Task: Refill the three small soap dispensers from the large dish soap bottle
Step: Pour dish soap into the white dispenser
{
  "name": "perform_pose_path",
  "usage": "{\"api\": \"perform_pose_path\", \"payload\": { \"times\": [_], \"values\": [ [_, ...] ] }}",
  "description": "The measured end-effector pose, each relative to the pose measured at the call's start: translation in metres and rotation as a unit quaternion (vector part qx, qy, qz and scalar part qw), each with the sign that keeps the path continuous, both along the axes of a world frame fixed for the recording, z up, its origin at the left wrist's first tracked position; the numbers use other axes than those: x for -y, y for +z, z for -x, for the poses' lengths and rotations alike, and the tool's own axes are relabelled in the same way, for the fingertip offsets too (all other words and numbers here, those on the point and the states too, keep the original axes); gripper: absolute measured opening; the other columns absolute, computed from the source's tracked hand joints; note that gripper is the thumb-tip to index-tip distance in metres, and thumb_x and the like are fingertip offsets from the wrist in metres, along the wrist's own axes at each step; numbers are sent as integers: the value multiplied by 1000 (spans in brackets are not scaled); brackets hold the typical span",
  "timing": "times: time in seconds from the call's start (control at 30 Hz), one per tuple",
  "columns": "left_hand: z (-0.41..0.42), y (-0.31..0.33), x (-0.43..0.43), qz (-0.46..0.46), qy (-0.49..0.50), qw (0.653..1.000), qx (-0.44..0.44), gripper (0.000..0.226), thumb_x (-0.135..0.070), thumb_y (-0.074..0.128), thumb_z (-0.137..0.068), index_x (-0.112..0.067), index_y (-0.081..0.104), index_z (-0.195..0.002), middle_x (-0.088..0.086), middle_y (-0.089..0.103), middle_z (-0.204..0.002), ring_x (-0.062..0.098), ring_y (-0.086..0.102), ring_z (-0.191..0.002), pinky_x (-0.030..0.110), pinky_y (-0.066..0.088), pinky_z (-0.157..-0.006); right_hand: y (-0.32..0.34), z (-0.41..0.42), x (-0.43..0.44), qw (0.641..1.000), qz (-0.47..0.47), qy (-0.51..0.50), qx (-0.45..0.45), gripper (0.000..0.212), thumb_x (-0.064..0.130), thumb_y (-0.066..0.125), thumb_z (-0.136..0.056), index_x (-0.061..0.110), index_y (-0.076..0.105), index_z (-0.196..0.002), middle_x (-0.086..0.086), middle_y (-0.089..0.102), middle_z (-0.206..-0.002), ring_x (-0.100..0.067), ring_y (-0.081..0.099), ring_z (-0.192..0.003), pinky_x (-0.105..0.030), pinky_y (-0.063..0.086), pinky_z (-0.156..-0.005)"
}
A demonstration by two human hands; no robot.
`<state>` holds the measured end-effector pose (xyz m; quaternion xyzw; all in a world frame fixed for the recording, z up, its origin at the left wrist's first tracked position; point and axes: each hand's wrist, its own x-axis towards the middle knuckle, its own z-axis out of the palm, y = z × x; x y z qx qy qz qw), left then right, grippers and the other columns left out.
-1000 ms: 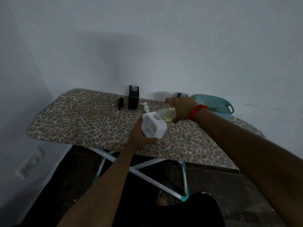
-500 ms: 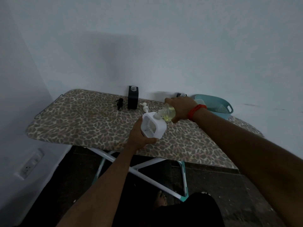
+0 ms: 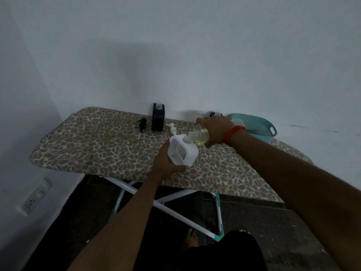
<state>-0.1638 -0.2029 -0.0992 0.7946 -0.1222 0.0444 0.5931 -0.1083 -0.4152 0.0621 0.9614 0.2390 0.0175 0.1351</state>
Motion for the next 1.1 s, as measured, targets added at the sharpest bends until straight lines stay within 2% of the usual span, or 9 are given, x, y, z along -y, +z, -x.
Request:
{"api": "perform_pose_path", "payload": {
  "times": [0.07, 0.13, 0.23, 0.3, 0.37, 0.47, 0.63, 0.93, 1.1],
  "values": [
    [-1, -1, 0, 9, 2, 1000, 4, 116, -53, 89, -51, -32, 34, -151, -9, 49, -148, 5, 48, -135, 23, 44, -105, 0, 1, -1, 1000, 2, 1, 1, 92, 52, 86, -61, 26, 39, -137, -3, 65, -119, -26, 64, -101, -40, 49, -85],
    [-1, -1, 0, 13, -1, 1000, 9, 117, -52, 89, -52, -27, 34, -153, -3, 49, -150, 14, 49, -137, 35, 45, -108, 1, 1, -1, 1000, 6, 2, 4, 92, 52, 85, -62, 26, 40, -136, -3, 65, -117, -26, 64, -100, -40, 50, -84],
    [0, 1, 1, 12, -2, 1000, 8, 114, -52, 88, -52, -32, 32, -149, -4, 48, -149, 13, 48, -137, 37, 45, -109, 2, 1, -2, 1000, 11, 3, 5, 92, 53, 85, -62, 26, 39, -136, -3, 65, -117, -26, 64, -100, -40, 51, -83],
    [0, 1, 2, 12, 0, 1000, 5, 117, -52, 87, -52, -27, 32, -152, -1, 47, -151, 17, 47, -138, 39, 44, -110, 2, 2, -2, 1000, 13, 2, 7, 92, 53, 85, -61, 26, 39, -136, -3, 65, -117, -26, 64, -100, -40, 51, -83],
    [1, 1, 1, 11, 4, 1000, 1, 122, -53, 87, -51, -21, 32, -155, 2, 46, -153, 18, 47, -139, 40, 44, -110, 2, 2, -2, 1000, 14, 1, 7, 91, 53, 85, -62, 26, 40, -135, -4, 65, -117, -26, 64, -100, -41, 51, -83],
    [1, 0, 1, 16, 5, 1000, 0, 120, -54, 87, -51, -24, 32, -154, -3, 46, -152, 13, 46, -138, 37, 44, -110, 2, 2, -2, 1000, 13, 2, 7, 89, 51, 85, -63, 25, 40, -135, -4, 65, -116, -27, 63, -100, -40, 50, -83],
    [0, -1, 1, 13, 5, 1000, -4, 126, -54, 87, -51, -16, 32, -157, 4, 46, -155, 20, 46, -141, 42, 44, -112, 3, 3, -3, 1000, 18, 0, 6, 90, 52, 85, -63, 25, 39, -135, -4, 65, -115, -27, 63, -99, -41, 52, -84],
    [0, -2, 1, 9, 5, 1000, 4, 127, -55, 86, -50, -16, 31, -157, 4, 45, -155, 18, 45, -140, 38, 43, -111, 3, 5, -4, 1000, 19, -4, 9, 90, 52, 85, -61, 25, 40, -134, -4, 65, -115, -27, 64, -98, -43, 53, -84],
    [0, -2, 1, 15, 1, 1000, 5, 117, -56, 85, -50, -32, 29, -150, -9, 44, -148, 9, 44, -136, 30, 41, -107, 4, 6, -5, 1000, 20, -4, 10, 90, 53, 85, -60, 25, 40, -133, -4, 65, -114, -27, 64, -98, -42, 53, -82]
  ]
}}
